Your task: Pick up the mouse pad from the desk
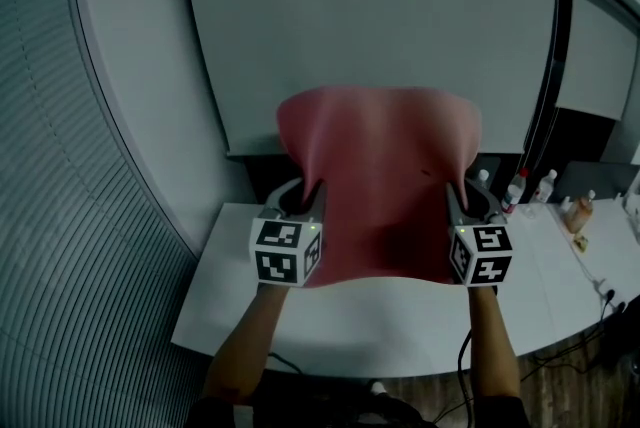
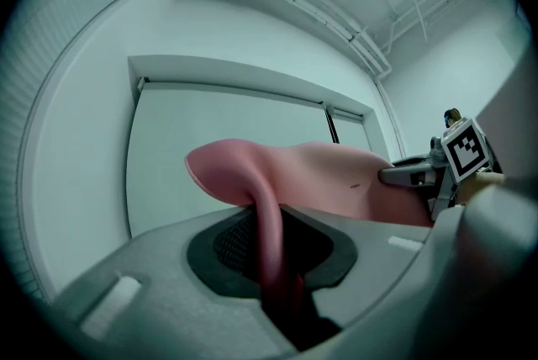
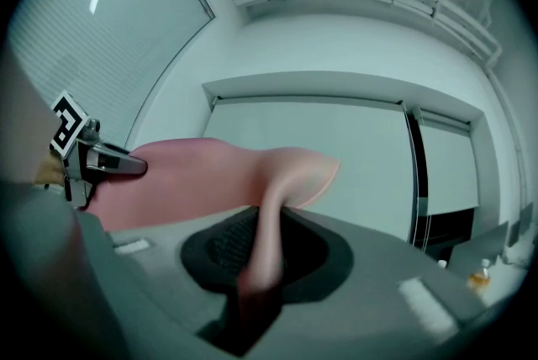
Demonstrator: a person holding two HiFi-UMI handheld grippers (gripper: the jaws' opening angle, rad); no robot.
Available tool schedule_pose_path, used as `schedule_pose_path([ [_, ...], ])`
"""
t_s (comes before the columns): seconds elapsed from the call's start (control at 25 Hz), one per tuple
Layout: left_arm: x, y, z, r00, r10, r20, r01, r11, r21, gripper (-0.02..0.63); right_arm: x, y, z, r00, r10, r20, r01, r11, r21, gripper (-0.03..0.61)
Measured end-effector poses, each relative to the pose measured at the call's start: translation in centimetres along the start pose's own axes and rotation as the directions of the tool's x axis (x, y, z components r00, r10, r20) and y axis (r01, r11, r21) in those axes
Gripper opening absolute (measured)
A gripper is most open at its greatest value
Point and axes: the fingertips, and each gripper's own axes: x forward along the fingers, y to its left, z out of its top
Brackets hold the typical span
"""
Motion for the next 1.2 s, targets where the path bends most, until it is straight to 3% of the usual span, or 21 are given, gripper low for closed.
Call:
schedule_pose_path([
  [0.68, 2.2, -0.4, 5.6, 0.995, 0.0, 0.099, -0.002, 1.0, 0.026, 0.067, 1.1, -3.2, 4.6, 0.996, -0.03, 0.089, 0.033, 0.999, -0.029, 0.08],
  [1.2, 4.8, -0.5, 6.4, 0.993, 0.013, 0.119, -0.017, 1.0, 0.026, 0.067, 3.2, -5.3, 5.2, 0.993, -0.027, 0.119, 0.033, 0.998, -0.047, 0.081],
])
